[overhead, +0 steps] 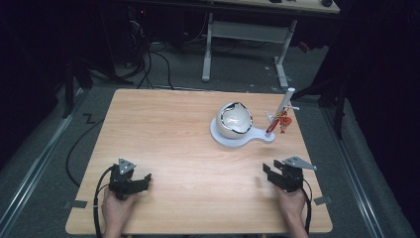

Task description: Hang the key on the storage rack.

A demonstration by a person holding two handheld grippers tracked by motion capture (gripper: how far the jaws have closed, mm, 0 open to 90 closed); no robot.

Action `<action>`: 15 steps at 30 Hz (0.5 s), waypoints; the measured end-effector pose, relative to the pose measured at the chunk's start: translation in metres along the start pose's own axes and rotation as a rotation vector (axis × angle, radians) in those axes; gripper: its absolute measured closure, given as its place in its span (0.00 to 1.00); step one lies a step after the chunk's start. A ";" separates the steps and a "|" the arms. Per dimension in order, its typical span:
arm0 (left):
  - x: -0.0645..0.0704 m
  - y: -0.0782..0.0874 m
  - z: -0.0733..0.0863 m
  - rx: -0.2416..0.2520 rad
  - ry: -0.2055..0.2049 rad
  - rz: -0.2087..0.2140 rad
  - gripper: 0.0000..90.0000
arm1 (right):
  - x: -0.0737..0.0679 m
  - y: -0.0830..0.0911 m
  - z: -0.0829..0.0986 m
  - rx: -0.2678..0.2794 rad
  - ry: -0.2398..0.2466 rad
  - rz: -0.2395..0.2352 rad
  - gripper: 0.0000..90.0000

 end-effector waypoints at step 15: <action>0.000 0.000 0.000 0.000 0.000 0.000 0.21 | -0.005 -0.021 0.015 -0.120 0.065 0.054 0.49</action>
Point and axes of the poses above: each handheld gripper's, and its own axes: y roughly backward along the jaws, z roughly out of its underside, x roughly to its right, the point moved 4 cm from there along -y, roughly forward along the jaws, and after that the axes turned 7 degrees about x, right-handed, at the moved point
